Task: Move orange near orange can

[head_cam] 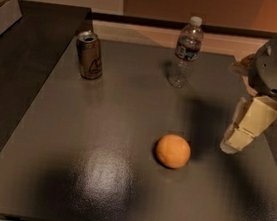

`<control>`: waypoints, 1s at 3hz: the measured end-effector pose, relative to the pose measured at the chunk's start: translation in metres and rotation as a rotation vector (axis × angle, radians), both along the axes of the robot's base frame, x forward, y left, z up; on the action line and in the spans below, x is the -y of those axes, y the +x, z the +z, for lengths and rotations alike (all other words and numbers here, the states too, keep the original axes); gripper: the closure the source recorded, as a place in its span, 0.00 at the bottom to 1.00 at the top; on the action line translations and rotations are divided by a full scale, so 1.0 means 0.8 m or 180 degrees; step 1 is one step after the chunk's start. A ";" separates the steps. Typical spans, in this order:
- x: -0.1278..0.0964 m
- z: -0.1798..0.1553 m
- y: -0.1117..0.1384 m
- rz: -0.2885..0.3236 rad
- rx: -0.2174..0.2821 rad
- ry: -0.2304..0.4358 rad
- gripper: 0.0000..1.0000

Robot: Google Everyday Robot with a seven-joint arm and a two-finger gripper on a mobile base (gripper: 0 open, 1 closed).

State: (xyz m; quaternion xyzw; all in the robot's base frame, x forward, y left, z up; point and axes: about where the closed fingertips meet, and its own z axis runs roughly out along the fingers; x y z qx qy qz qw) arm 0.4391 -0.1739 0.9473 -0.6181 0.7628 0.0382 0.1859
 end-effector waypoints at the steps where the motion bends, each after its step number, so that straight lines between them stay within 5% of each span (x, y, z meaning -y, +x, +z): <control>1: -0.034 -0.016 -0.017 0.0199 -0.0013 0.0109 0.00; 3: -0.084 -0.056 -0.032 0.0492 0.0023 0.0175 0.00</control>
Offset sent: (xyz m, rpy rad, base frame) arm -0.0318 0.0819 -0.0513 0.0791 -0.0153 0.1900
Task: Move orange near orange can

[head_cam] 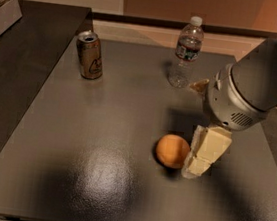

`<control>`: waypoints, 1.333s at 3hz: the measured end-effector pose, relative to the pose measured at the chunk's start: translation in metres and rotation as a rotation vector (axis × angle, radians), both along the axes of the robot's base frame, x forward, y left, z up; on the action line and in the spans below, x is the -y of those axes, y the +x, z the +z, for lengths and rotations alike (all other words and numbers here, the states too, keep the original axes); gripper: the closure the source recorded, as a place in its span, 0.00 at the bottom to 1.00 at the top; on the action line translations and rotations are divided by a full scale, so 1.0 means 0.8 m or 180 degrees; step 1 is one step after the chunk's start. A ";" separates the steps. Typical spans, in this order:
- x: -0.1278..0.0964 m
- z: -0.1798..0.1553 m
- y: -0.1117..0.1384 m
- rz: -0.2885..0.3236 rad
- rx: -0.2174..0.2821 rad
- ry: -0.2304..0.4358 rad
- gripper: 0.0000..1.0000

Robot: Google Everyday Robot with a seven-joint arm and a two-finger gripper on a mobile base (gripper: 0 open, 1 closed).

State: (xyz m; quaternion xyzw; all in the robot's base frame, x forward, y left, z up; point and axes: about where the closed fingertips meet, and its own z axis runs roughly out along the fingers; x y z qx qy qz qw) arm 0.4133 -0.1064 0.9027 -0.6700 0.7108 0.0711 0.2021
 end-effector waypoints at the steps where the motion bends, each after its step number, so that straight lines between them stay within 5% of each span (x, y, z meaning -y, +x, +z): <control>1: -0.007 -0.019 -0.006 0.0056 -0.0053 -0.0040 0.00; 3: -0.018 -0.045 -0.021 0.0117 -0.0204 -0.0110 0.00; 4: -0.022 -0.052 -0.025 0.0117 -0.0283 -0.0109 0.17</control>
Offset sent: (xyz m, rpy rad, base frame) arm -0.0184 0.0140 -0.0454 -0.0438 0.0737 0.0397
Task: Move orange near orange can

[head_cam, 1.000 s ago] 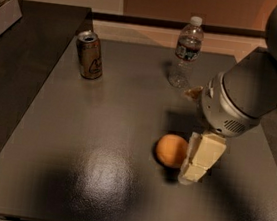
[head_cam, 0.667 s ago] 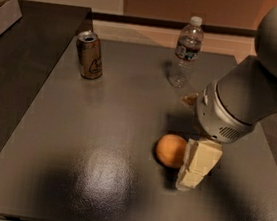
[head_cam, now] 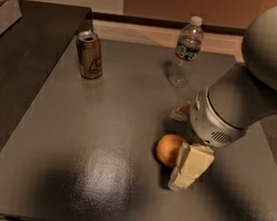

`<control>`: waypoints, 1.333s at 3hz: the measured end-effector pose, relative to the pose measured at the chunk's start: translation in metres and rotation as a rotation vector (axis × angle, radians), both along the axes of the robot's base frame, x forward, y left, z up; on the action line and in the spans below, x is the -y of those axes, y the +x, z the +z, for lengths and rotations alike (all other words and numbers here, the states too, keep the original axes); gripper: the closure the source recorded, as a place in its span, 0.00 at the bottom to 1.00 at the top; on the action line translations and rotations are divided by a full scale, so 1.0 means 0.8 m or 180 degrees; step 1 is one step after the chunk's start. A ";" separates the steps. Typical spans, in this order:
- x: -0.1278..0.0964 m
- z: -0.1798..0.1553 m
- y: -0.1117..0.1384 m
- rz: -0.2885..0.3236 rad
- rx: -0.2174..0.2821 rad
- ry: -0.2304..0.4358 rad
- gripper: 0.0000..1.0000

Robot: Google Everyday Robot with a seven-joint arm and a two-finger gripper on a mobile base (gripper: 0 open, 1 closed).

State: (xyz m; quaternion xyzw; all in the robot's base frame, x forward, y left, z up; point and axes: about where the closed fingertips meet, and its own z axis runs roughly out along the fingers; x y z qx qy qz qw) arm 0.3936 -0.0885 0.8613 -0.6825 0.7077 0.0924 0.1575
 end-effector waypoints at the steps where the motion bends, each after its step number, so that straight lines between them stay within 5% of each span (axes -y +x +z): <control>1: -0.004 -0.002 0.002 -0.0018 -0.0060 0.0032 0.41; 3: -0.009 0.001 0.022 -0.0048 -0.0068 0.0045 0.87; 4: -0.021 0.030 0.051 -0.0098 0.0035 0.0107 1.00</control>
Offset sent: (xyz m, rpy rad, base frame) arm 0.0138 0.0063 -0.0119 0.0197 0.0511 -0.0196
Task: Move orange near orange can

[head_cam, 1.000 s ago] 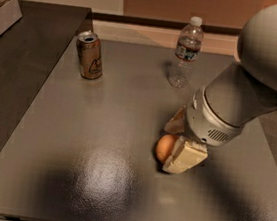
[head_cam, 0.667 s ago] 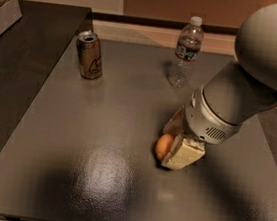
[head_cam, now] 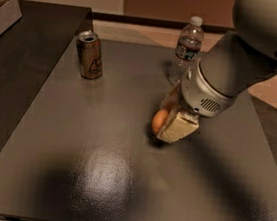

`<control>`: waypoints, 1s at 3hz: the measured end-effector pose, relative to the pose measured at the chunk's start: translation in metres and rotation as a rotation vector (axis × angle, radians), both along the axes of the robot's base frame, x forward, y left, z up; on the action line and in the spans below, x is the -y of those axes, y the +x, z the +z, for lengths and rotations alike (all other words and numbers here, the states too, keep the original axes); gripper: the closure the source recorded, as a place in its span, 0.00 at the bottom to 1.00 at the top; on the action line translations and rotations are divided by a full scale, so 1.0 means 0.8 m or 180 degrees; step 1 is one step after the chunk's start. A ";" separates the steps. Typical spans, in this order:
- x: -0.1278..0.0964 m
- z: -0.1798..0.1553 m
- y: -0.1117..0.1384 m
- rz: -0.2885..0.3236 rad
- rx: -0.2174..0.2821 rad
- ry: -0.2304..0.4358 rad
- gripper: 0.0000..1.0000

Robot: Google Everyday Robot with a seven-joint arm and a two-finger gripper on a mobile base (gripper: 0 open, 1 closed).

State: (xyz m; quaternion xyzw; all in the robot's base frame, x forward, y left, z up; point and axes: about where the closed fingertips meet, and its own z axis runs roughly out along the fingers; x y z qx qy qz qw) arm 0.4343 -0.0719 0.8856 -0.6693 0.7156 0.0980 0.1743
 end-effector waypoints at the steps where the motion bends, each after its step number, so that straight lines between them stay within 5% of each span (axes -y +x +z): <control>1: -0.020 0.035 0.054 -0.0146 0.0077 0.0142 1.00; 3: -0.091 0.039 0.157 -0.0275 0.0105 0.0418 1.00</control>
Offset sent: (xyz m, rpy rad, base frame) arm 0.1515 0.0709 0.0502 0.1709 -0.0543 -0.1370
